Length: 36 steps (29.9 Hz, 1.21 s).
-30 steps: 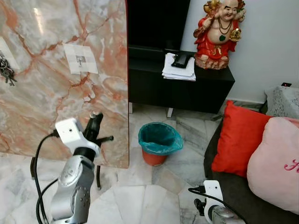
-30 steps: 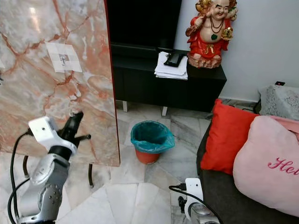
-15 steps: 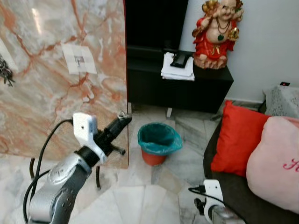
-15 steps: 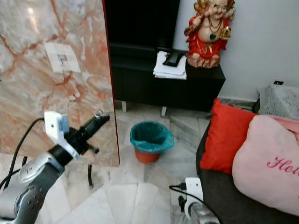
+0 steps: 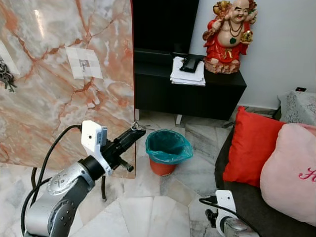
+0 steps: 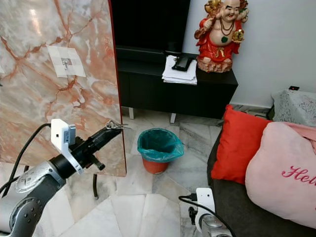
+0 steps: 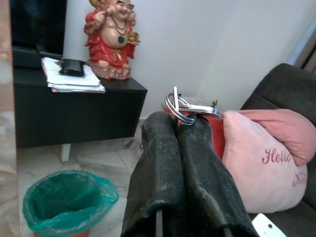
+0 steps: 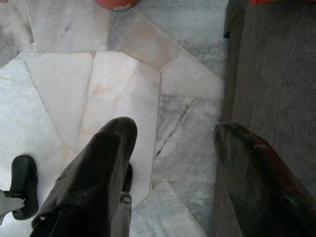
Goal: Hang keys on a hook
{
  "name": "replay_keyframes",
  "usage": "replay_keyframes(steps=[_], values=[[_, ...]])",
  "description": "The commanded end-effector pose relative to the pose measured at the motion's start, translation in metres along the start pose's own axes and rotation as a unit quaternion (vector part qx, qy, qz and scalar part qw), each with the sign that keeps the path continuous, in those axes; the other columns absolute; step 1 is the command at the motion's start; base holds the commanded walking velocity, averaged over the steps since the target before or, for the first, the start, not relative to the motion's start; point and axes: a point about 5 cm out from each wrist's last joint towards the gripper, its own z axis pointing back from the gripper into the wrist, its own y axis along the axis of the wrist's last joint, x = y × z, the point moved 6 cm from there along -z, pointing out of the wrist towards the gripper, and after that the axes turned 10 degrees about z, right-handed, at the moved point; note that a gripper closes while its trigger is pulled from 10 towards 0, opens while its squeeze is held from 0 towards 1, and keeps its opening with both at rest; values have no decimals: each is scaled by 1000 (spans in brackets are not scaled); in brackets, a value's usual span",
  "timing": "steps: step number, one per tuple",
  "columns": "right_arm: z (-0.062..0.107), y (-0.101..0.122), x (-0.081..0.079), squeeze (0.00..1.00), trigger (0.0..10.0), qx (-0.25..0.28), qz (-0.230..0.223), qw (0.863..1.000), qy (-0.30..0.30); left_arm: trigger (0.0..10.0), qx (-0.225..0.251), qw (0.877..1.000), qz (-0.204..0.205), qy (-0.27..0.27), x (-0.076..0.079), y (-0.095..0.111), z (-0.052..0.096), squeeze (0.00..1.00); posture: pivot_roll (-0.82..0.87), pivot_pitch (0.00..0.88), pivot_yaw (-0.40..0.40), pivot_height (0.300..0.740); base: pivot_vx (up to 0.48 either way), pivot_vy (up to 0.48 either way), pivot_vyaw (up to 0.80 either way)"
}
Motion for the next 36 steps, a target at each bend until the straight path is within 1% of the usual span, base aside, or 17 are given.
replay_keyframes(steps=[1, 3, 7, 9, 10, 11, 12, 13, 14, 16, 20, 21, 23, 25, 27, 33, 36], values=[[0, 2, 5, 0, 10000, 4, -3, 1000, -6, 10000, 4, 1000, -23, -15, 8, 5, -2, 0, 11, 1, -105, 740, 0, 0, 0], [0, 2, 5, 0, 10000, 4, -3, 1000, -6, 10000, -5, 999, -34, -7, 5, 2, -2, 0, 11, 1, -105, 740, 0, 0, 0], [0, 2, 5, 0, 10000, 5, -2, 1000, -5, 10000, -152, 975, -146, 74, -31, -46, 6, 0, 16, 4, -103, 740, 0, 0, 0], [0, 2, 5, 0, 10000, 5, -2, 1000, -5, 10000, -176, 967, -164, 82, -37, -54, 9, 0, 16, 4, -103, 740, 0, 0, 0], [0, 2, 4, 0, 10000, 5, -2, 1000, -5, 10000, -299, 919, -231, 111, -63, -95, 34, 0, 13, 4, -101, 740, 0, 0, 0], [0, 2, 4, 0, 10000, 5, -1, 1000, -4, 10000, -362, 885, -268, 118, -75, -115, 52, 0, 13, 4, -101, 740, 0, 0, 0], [0, 2, 4, 0, 10000, 5, -1, 1000, -4, 10000, -362, 885, -268, 118, -75, -115, 52, 0, 13, 4, -101, 740, 0, 0, 0], [0, 2, 3, 0, 10000, 5, -1, 1000, -3, 10000, -468, 814, -322, 118, -95, -145, 90, 0, 10, 7, -98, 740, 0, 0, 0], [0, 2, 3, 0, 10000, 5, 1, 1000, -2, 10000, -519, 783, -328, 104, -99, -163, 113, 0, 10, 7, -98, 740, 0, 0, 0], [0, 3, 2, 0, 10000, 5, 4, 1000, 0, 10000, -599, 745, -284, 70, -93, -197, 159, 0, 10, 13, -97, 740, 0, 0, 0], [0, 2, 1, 0, 10000, 4, 7, 1000, 2, 10000, -661, 709, -244, 41, -84, -221, 198, 0, 14, 17, -96, 740, 0, 0, 0], [0, 2, 1, 0, 10000, 4, 7, 1000, 2, 10000, -661, 709, -244, 41, -84, -221, 198, 0, 14, 17, -96, 740, 0, 0, 0], [0, 2, 1, 0, 10000, 3, 11, 1000, 5, 10000, -704, 678, -209, 12, -75, -239, 230, 0, 14, 20, -95, 740, 0, 0, 0], [0, 2, 1, 0, 10000, 3, 12, 1000, 6, 10000, -715, 677, -173, -14, -62, -251, 241, 0, 18, 24, -98, 740, 0, 0, 0], [0, 3, 1, 0, 10000, 4, 14, 1000, 8, 10000, -698, 705, -130, -12, -53, -258, 234, 0, 24, 26, -97, 740, 0, 0, 0], [0, 2, 0, 0, 10000, 3, 16, 1000, 10, 10000, -679, 715, -161, 39, -72, -265, 225, 0, 23, 27, -97, 740, 0, 0, 0], [0, 3, -1, 0, 10000, 4, 16, 1000, 11, 10000, -677, 726, -114, 52, -69, -276, 228, 0, 20, 29, -93, 740, 0, 0, 0]])
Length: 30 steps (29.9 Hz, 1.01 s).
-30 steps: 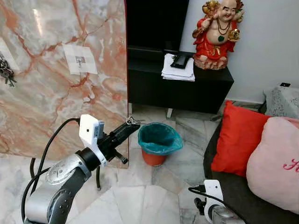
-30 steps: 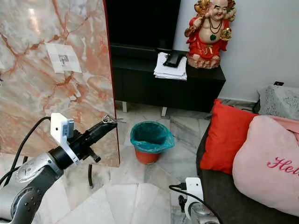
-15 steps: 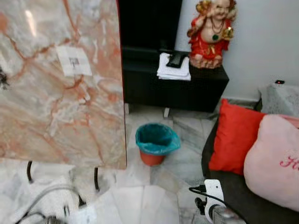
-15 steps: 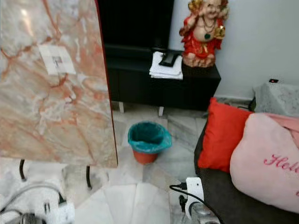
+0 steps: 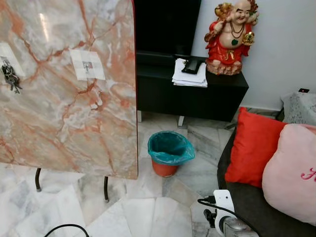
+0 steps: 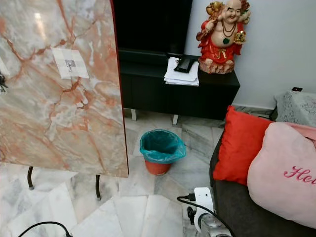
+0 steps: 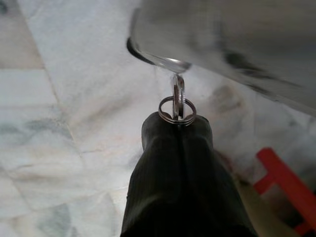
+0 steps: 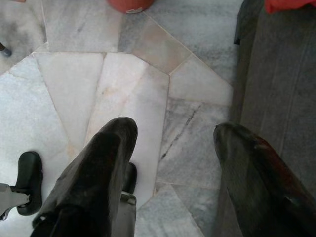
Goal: Hang keys on a hook
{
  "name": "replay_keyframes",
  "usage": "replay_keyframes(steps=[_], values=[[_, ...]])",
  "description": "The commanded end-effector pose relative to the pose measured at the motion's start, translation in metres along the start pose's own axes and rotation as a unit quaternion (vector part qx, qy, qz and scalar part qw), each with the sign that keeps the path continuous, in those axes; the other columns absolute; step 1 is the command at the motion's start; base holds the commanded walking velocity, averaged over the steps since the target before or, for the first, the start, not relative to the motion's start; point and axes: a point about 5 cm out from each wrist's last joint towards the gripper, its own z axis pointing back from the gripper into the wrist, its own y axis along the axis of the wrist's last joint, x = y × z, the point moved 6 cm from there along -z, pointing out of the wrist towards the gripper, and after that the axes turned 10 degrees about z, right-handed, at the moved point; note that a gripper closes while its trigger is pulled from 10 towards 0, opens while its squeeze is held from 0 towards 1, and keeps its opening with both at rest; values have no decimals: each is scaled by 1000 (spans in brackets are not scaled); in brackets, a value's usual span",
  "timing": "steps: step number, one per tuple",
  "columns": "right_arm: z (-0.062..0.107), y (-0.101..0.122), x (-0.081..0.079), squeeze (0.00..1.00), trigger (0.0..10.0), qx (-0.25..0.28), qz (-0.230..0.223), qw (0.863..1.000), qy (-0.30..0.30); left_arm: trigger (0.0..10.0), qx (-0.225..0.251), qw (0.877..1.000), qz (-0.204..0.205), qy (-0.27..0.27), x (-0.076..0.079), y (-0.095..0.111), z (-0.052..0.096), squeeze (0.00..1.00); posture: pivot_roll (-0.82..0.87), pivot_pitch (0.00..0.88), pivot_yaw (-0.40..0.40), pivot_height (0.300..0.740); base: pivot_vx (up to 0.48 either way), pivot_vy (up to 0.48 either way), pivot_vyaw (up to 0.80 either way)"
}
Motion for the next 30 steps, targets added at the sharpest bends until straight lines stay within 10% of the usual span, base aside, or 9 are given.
replay_keyframes(steps=[1, 16, 21, 25, 30], values=[[0, 1, 2, 0, 10000, 0, -1, 1000, -2, 10000, -21, 1000, 8, -9, 5, -12, -7, 0, 22, 27, -90, 740, 0, 0, 0], [0, 1, 1, 0, 10000, -2, 5, 1000, 2, 10000, -190, 973, -88, -97, 43, -91, -14, 0, 31, 17, -89, 740, 0, 0, 0], [0, 1, 1, 0, 10000, -2, 9, 1000, 2, 10000, -219, 952, -184, -109, 46, -109, -10, 0, 37, 18, -94, 740, 0, 0, 0], [0, 2, 1, 0, 10000, -2, 10, 1000, 2, 10000, -249, 931, -246, -101, 33, -124, -3, 0, 42, 18, -94, 740, 0, 0, 0], [0, 3, 1, 0, 10000, 1, 12, 1000, 4, 10000, -264, 948, -178, -29, 3, -126, 5, 0, 45, 19, -96, 740, 0, 0, 0]])
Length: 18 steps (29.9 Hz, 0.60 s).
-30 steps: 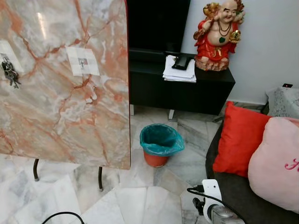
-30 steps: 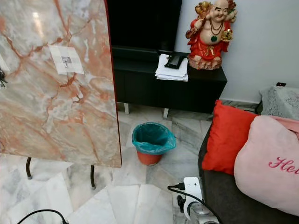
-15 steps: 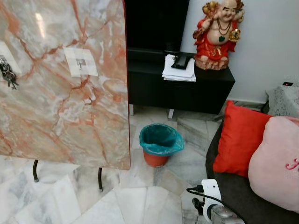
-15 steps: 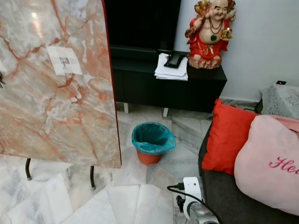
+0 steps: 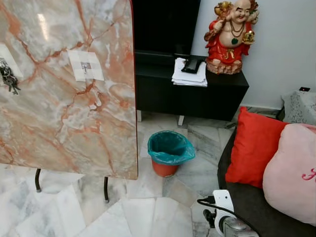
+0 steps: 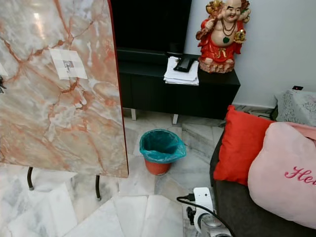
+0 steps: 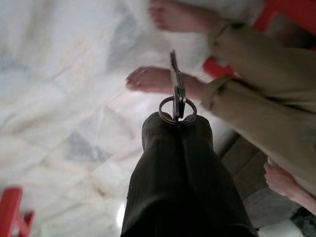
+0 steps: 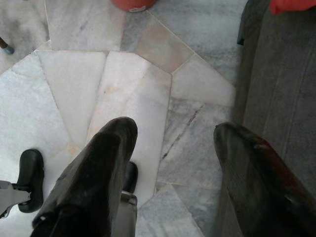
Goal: Hang keys on a hook
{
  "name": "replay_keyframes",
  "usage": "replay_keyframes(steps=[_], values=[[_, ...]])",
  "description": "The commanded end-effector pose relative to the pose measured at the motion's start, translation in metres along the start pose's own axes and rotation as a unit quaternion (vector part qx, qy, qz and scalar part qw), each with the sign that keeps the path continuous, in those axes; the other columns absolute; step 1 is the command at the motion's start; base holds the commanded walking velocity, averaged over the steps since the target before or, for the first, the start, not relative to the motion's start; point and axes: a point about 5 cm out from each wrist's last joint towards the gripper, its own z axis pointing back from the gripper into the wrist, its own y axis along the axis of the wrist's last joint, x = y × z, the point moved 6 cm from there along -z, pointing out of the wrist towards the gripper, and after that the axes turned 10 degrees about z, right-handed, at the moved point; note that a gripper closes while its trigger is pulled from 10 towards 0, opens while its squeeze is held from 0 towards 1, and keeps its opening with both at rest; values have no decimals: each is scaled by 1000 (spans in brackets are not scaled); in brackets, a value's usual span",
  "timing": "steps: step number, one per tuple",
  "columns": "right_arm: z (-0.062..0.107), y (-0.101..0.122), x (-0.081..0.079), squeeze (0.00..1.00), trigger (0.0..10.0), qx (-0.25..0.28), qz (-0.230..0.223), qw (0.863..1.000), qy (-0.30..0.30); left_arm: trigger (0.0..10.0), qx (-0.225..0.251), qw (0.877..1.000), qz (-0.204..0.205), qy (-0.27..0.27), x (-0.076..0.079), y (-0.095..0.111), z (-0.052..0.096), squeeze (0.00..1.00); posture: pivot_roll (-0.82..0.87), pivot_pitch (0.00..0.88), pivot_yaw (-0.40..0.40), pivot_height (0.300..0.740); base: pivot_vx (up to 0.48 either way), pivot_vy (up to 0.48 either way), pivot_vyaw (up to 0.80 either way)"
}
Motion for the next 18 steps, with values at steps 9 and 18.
replay_keyframes(steps=[9, 18], values=[[0, 4, 3, 0, 10000, 2, 7, 1000, -4, 10000, -34, 989, 76, 122, -49, -33, 15, 0, 55, 24, -97, 740, 0, 0, 0], [0, 4, 4, 0, 10000, 6, 6, 1000, -5, 10000, 206, 876, 357, 250, -131, 20, 65, 0, 49, 26, -91, 740, 0, 0, 0]])
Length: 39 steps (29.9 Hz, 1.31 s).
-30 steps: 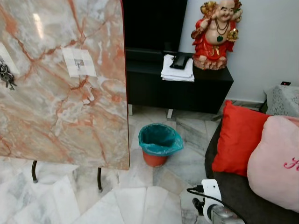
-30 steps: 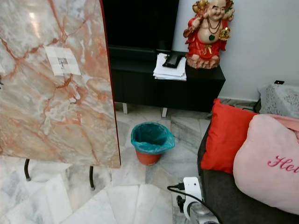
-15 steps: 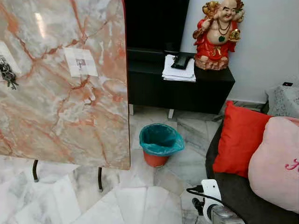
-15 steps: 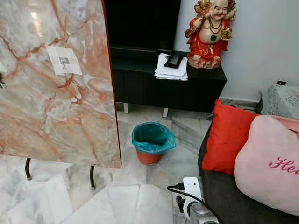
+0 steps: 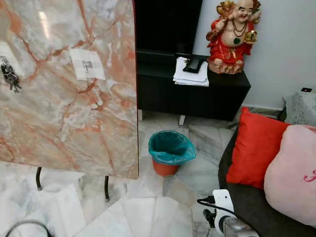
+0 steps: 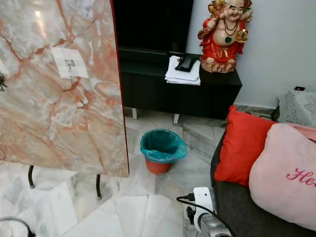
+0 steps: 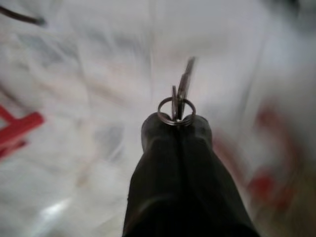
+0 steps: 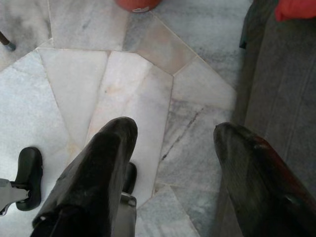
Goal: Hang keys on a hook
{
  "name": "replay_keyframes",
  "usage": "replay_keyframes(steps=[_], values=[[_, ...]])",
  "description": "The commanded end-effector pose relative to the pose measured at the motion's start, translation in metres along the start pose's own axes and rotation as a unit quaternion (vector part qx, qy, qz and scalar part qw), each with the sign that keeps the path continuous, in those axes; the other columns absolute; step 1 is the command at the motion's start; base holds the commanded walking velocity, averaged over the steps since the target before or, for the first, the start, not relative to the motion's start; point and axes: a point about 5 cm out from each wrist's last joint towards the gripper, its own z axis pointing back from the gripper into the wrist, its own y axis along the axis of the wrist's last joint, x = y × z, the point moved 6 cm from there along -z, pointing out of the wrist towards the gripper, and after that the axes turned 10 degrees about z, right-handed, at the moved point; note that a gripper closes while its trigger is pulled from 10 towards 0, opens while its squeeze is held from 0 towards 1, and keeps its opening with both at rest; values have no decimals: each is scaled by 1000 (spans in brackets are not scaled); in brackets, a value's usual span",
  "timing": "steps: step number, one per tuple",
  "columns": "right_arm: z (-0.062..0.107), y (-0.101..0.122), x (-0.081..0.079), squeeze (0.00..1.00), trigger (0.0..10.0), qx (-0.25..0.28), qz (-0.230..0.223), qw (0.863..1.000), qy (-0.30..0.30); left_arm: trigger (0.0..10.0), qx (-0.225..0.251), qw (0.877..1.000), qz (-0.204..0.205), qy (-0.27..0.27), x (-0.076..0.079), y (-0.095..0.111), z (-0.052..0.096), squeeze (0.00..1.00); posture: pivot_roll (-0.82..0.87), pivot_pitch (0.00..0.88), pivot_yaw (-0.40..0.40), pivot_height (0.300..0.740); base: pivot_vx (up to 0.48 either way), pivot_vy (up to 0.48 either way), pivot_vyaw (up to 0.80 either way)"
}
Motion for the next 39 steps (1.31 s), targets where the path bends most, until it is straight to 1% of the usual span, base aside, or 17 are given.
replay_keyframes(steps=[1, 3, 4, 5, 6, 7, 10, 14, 20, 25, 26, 28, 29, 30, 33, 34, 39], values=[[0, 3, 3, 0, 10000, 5, 2, 1000, -4, 10000, 115, 990, 83, 4, -3, 55, 4, 0, 47, 27, -91, 740, 0, 0, 0], [0, 3, 3, 0, 10000, 6, 1, 1000, -4, 10000, 161, 982, 101, 2, -4, 76, 8, 0, 46, 27, -91, 740, 0, 0, 0], [0, 3, 3, 0, 10000, 7, 1, 1000, -4, 10000, 246, 957, 154, -25, 0, 111, 20, 0, 39, 27, -89, 740, 0, 0, 0], [0, 4, 3, 0, 10000, 8, 1, 1000, -4, 10000, 286, 942, 168, -42, 3, 127, 28, 0, 38, 27, -89, 740, 0, 0, 0], [0, 4, 3, 0, 10000, 8, 1, 1000, -4, 10000, 286, 942, 168, -42, 3, 127, 28, 0, 38, 27, -89, 740, 0, 0, 0], [0, 4, 4, 0, 10000, 12, 1, 1000, -4, 10000, 346, 921, 164, -79, 11, 149, 44, 0, 36, 28, -88, 740, 0, 0, 0], [0, 6, 4, 0, 10000, 20, 4, 1000, -1, 10000, 415, 888, 130, -151, 31, 175, 74, 0, 35, 33, -88, 740, 0, 0, 0], [1, 14, 1, 0, 10000, 42, 39, 998, 17, 10000, 459, 855, 86, -224, 45, 191, 107, 0, 27, 33, -87, 740, 0, 0, 0], [2, 22, -6, 0, 10000, 61, 112, 991, 50, 10000, 483, 836, 52, -254, 41, 203, 131, 0, 24, 31, -86, 740, 0, 0, 0], [4, 33, -17, 0, 10000, 86, 229, 966, 82, 10000, 464, 830, -47, -305, 51, 201, 150, 0, 14, 25, -70, 740, 0, 0, 0], [14, 84, -3, 0, 10000, 145, 243, 953, 111, 10000, 455, 825, -74, -326, 55, 198, 157, 0, 10, 23, -61, 740, 0, 0, 0], [27, 122, 3, 0, 10000, 189, 261, 937, 134, 10000, 448, 821, -98, -340, 58, 197, 161, 0, 7, 22, -57, 740, 0, 0, 0], [38, 142, 1, 0, 10000, 216, 293, 919, 151, 10000, 440, 817, -127, -351, 60, 196, 166, 0, 2, 19, -47, 740, 0, 0, 0], [38, 142, 1, 0, 10000, 216, 293, 919, 151, 10000, 440, 817, -127, -351, 60, 196, 166, 0, 2, 19, -47, 740, 0, 0, 0], [51, 159, -3, 0, 10000, 245, 338, 892, 172, 10000, 435, 810, -156, -361, 61, 199, 174, 0, -6, 12, -36, 740, 0, 0, 0], [61, 167, -8, 0, 10000, 260, 366, 874, 186, 10000, 438, 807, -167, -361, 61, 203, 178, 0, -5, 11, -32, 740, 0, 0, 0], [92, 179, -19, 0, 10000, 282, 421, 832, 225, 10000, 444, 801, -179, -360, 61, 212, 186, 0, -10, 19, -27, 740, 0, 0, 0]])
